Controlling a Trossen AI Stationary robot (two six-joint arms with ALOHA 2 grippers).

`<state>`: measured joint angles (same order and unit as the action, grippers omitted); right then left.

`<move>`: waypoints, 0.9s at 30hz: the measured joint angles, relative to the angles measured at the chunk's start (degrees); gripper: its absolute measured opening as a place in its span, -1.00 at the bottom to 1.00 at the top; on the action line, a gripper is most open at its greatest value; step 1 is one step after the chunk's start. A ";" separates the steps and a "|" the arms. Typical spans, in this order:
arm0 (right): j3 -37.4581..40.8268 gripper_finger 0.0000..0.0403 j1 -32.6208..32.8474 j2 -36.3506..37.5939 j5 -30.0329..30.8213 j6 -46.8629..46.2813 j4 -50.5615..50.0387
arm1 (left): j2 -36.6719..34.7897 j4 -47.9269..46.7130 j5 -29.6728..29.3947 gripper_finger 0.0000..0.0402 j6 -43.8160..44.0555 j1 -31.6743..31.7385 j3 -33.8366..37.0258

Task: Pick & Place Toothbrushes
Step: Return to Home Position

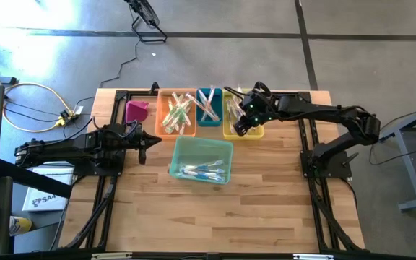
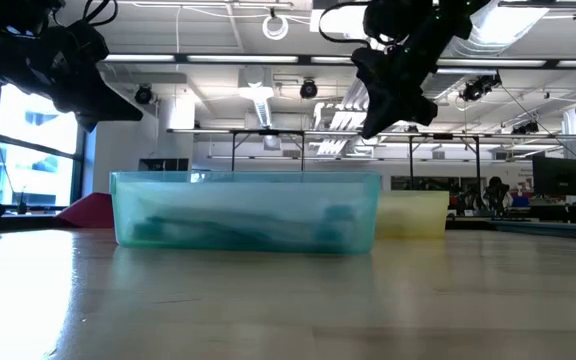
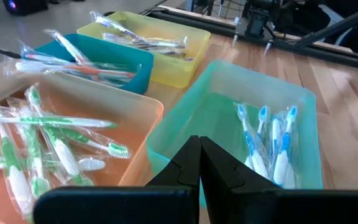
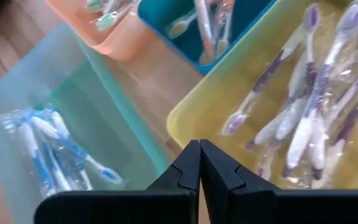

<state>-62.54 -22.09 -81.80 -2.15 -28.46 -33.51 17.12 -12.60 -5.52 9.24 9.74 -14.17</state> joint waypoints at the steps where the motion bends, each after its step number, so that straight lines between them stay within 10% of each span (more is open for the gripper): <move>1: 0.00 -0.99 0.47 -0.02 -0.40 -0.21 0.06 | 0.00 0.00 0.01 -1.00 0.01 0.00 0.00; 27: 0.04 -0.99 25.44 -0.04 24.58 -0.10 -1.38 | -0.15 4.34 0.63 -1.00 -3.46 -0.02 0.02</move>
<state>-62.50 3.35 -81.84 22.44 -28.56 -34.89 16.97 -8.26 -4.89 5.78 9.72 -14.15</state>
